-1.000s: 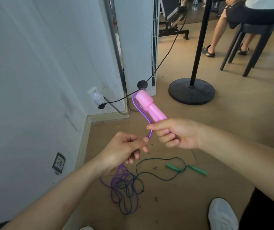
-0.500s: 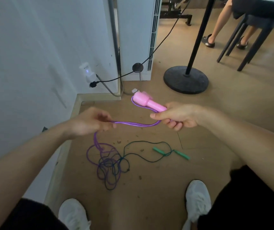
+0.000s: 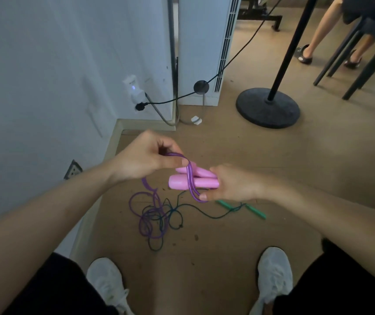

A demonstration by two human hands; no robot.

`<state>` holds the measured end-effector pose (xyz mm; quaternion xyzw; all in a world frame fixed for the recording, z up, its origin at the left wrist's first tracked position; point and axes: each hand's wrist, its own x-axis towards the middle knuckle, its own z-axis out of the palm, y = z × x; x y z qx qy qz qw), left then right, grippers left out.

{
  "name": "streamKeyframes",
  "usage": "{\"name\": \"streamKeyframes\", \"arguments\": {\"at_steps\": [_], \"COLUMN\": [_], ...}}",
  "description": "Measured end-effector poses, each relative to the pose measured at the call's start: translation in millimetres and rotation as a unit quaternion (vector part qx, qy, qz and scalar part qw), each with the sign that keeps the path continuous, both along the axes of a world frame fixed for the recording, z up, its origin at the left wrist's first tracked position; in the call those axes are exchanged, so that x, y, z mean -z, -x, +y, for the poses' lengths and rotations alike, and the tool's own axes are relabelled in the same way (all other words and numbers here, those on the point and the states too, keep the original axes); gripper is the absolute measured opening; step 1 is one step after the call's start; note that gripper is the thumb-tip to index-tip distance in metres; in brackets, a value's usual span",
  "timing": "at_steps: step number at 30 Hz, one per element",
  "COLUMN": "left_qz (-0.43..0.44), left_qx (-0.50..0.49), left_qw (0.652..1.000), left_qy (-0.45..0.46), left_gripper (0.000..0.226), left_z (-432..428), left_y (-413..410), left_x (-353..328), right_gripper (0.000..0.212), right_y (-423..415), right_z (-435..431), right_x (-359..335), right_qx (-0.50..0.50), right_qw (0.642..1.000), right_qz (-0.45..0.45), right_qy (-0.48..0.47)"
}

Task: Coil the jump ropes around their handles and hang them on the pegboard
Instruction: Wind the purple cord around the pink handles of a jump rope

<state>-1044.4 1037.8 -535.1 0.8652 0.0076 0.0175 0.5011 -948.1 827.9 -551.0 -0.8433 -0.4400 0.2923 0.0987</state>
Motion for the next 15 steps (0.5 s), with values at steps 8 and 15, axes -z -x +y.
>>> {"name": "streamKeyframes", "arguments": {"at_steps": [8, 15], "left_qz": [0.004, 0.052], "left_qx": [0.000, 0.029], "left_qw": [1.000, 0.995], "left_qy": [-0.016, 0.080], "left_gripper": [0.017, 0.018], "left_z": [-5, 13], "left_y": [2, 4], "left_x": [11, 5], "right_gripper": [0.039, 0.040], "right_y": [11, 7], "right_z": [-5, -9], "right_x": [1, -11], "right_qx": [-0.113, -0.065], "right_qw": [0.970, 0.978], "right_qz": [-0.199, -0.091], "right_qy": [-0.082, -0.175]}}
